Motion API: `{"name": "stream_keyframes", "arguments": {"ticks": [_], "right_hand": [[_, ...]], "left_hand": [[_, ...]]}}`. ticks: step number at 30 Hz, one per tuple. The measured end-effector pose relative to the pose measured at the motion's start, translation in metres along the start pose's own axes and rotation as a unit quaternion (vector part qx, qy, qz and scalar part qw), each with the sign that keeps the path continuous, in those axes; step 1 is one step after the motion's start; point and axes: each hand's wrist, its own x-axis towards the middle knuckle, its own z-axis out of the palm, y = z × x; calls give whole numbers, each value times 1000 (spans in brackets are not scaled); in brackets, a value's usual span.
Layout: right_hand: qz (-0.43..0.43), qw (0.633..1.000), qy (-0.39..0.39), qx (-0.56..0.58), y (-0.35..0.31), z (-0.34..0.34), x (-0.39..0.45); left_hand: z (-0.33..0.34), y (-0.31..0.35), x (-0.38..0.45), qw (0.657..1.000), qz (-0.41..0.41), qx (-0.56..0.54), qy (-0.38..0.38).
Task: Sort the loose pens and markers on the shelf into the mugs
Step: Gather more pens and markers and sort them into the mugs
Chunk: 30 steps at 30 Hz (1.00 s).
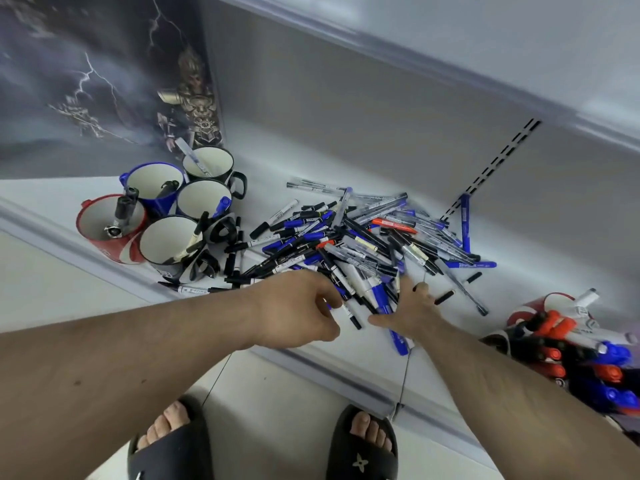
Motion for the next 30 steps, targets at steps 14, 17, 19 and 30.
{"name": "stream_keyframes", "arguments": {"ticks": [14,17,19,30], "right_hand": [[36,967,-38,250,7,8,-33],[50,976,-12,211,12,4,-44],[42,984,-6,174,14,-2,-56],[-45,988,57,134,1,-66,-108]], "left_hand": [[-2,10,2,999,32,29,9],[-3,9,-1,999,31,26,10],[-4,8,-2,999,27,29,14],[-4,12,-15,1000,-1,-28,13]]}}
